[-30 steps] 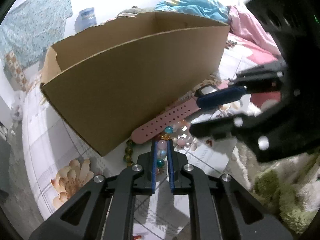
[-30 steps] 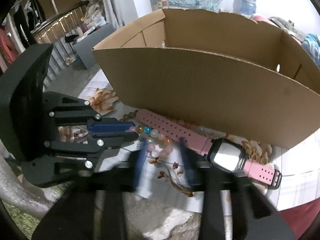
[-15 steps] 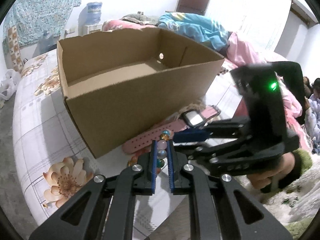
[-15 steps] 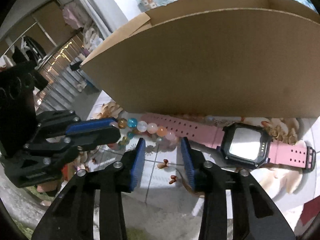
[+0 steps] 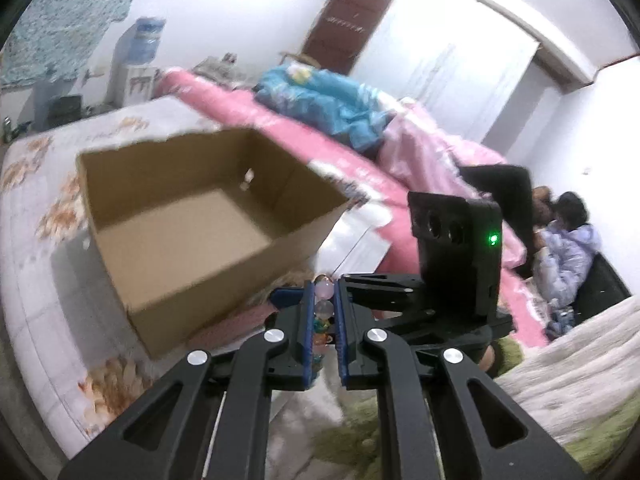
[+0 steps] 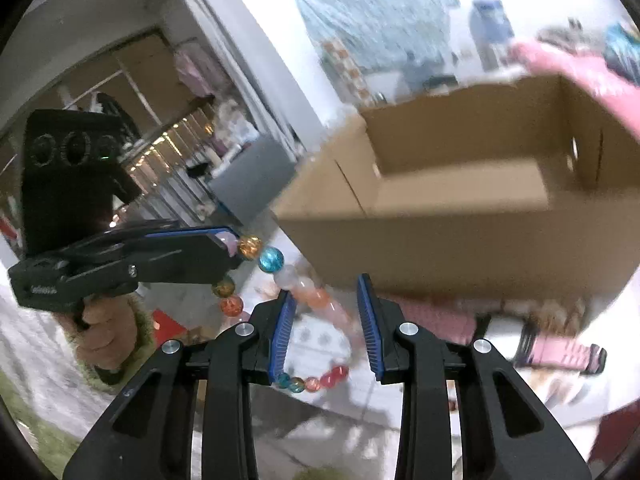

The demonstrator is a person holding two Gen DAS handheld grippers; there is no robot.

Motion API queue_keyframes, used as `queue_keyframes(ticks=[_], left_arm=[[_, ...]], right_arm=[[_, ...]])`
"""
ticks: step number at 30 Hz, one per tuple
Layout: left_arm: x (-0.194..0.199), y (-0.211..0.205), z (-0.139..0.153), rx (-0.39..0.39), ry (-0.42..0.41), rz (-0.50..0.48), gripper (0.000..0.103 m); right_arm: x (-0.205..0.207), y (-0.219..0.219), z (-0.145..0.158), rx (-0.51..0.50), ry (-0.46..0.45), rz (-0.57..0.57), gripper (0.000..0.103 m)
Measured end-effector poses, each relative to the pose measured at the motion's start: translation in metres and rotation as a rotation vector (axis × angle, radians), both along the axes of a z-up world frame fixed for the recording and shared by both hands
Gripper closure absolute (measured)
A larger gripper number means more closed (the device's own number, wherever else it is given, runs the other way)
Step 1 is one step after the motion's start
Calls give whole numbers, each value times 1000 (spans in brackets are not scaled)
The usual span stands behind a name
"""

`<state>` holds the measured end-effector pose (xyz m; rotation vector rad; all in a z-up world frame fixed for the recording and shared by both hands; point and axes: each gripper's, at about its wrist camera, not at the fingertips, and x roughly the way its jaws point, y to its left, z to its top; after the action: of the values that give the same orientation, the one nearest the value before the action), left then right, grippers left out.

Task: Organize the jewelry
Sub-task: 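Lift the bracelet with the left gripper and carry it over the box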

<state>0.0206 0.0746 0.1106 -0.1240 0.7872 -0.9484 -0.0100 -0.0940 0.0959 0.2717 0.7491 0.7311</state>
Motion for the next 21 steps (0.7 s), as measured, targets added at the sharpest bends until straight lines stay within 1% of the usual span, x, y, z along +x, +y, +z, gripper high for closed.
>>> queue_keyframes(ticks=[1,2,3,5,7,8,11,13,14,16,18,19,21], left_arm=[[2,0,7,-10,-9,-4,94],[4,1,16,-23,-23,-5,94],[7,2,24,-31,-35,-2,94],[14,1,36,-24,-65,19,94],[26,-1,44,-3,-99,58,94],[33,-2,47,8,-110,74,94],[59,-5,48,55,-130,131,94],[87,-7,39,95,-100,182,94],[96,-6,33,106,-80,197,94],[118,-6,20,144,-39,235,94],[137,-5,4,171,24,252,94],[147,-6,-6,184,63,258,94],[161,-5,-23,226,109,282,94]], right_arm=[[2,0,11,-2,-23,-2,83],[5,-1,17,-10,-36,-4,91],[8,-1,25,-19,-51,-2,94],[19,-2,42,-30,-91,10,95],[32,-3,51,-52,-107,17,96],[46,-3,59,-63,-106,27,96],[79,0,61,-90,-82,58,96],[110,6,55,-115,-26,93,96],[119,8,49,-127,6,109,96],[150,19,31,-158,114,148,96],[175,28,10,-202,216,174,96],[187,35,4,-226,260,192,96],[204,46,-14,-273,323,224,96]])
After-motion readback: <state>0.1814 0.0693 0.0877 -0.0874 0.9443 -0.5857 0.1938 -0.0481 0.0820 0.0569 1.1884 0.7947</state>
